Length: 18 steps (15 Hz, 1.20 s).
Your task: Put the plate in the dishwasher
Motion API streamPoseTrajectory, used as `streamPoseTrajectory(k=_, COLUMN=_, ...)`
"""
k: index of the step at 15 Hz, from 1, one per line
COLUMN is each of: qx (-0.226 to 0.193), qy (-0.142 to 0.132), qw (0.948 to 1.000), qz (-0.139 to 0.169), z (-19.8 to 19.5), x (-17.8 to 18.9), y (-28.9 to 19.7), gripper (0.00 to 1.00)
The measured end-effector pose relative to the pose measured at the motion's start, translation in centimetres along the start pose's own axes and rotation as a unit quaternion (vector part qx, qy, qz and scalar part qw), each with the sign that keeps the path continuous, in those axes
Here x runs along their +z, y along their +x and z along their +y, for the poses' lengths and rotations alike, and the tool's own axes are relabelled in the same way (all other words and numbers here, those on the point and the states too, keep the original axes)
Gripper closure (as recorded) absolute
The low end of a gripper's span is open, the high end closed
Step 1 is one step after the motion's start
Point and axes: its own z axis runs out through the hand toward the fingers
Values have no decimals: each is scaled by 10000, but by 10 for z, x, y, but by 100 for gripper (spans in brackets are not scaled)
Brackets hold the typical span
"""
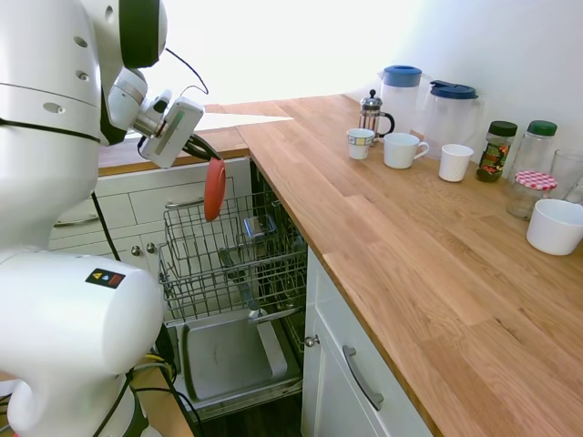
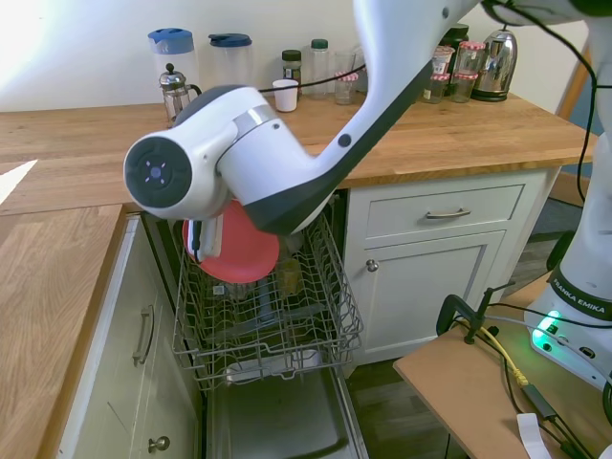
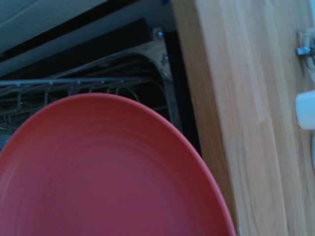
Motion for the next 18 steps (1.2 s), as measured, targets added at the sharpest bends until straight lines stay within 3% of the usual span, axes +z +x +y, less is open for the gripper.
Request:
streamPoseTrajectory(k=3, qx=-702, qy=180, qw=9973, qz=118, z=-15, x=9, y=0, gripper=100)
streamPoseTrajectory(k=8, qx=-1715, qy=355, qw=9831, qz=533, z=-38, x=27, y=-34, gripper=100)
streamPoseTrajectory(k=11, qx=-1942, qy=409, qw=9780, qz=643, z=-44, x=36, y=-50, gripper=100)
streamPoseTrajectory(k=18, qx=-2126, qy=501, qw=9743, qz=551, z=-65, x=45, y=-73, gripper=100)
